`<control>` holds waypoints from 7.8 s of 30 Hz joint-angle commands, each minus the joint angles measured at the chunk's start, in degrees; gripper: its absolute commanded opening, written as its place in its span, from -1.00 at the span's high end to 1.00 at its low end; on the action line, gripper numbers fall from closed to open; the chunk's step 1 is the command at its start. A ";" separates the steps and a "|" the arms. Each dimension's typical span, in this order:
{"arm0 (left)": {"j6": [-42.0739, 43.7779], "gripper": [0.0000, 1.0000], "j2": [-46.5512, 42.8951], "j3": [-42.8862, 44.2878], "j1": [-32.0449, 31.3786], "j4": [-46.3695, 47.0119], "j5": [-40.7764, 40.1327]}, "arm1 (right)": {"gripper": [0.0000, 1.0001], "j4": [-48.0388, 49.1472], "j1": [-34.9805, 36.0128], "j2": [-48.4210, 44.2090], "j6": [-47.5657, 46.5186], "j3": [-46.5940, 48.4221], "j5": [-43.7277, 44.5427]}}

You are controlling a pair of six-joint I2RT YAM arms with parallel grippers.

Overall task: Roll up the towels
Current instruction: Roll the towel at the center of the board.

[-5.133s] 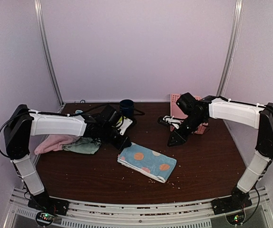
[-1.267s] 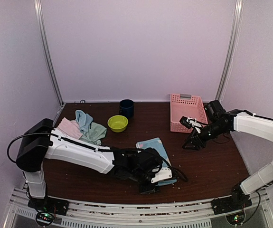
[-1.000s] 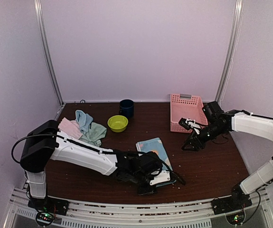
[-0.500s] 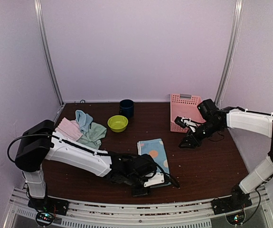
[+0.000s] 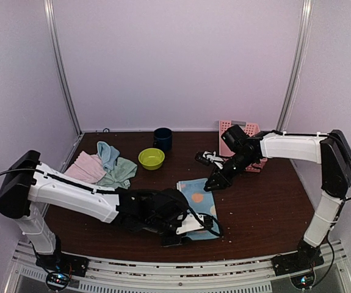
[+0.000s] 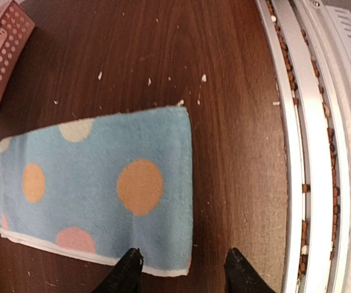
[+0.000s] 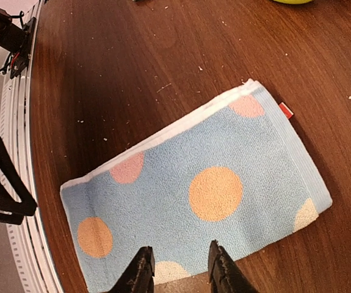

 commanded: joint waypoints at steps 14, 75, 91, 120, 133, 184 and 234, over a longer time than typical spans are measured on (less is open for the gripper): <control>6.81 0.08 11.09 5.98 0.00 0.74 -2.23 | 0.33 -0.03 -1.18 -0.98 -2.41 -1.79 -0.61; -30.95 0.96 30.86 18.84 18.46 4.16 57.55 | 0.23 4.01 26.26 -21.63 -21.01 -22.77 22.67; -30.40 0.96 31.65 19.32 18.47 3.99 58.15 | 0.23 12.12 29.37 -15.80 -16.22 -27.95 30.91; -12.13 0.29 -12.01 -11.87 18.17 16.05 10.13 | 1.00 -21.74 10.71 14.77 -17.40 4.22 0.82; 11.28 0.23 -5.49 -9.44 -1.74 17.18 -12.09 | 1.00 -21.48 8.14 22.47 -15.66 6.91 -0.45; 6.31 0.97 9.84 6.84 -1.84 -3.04 -2.65 | 0.63 -12.38 7.05 20.35 -2.66 14.70 13.20; -24.62 0.94 26.61 8.43 20.70 7.91 60.26 | 0.18 4.87 32.39 -20.29 -16.31 -20.62 29.48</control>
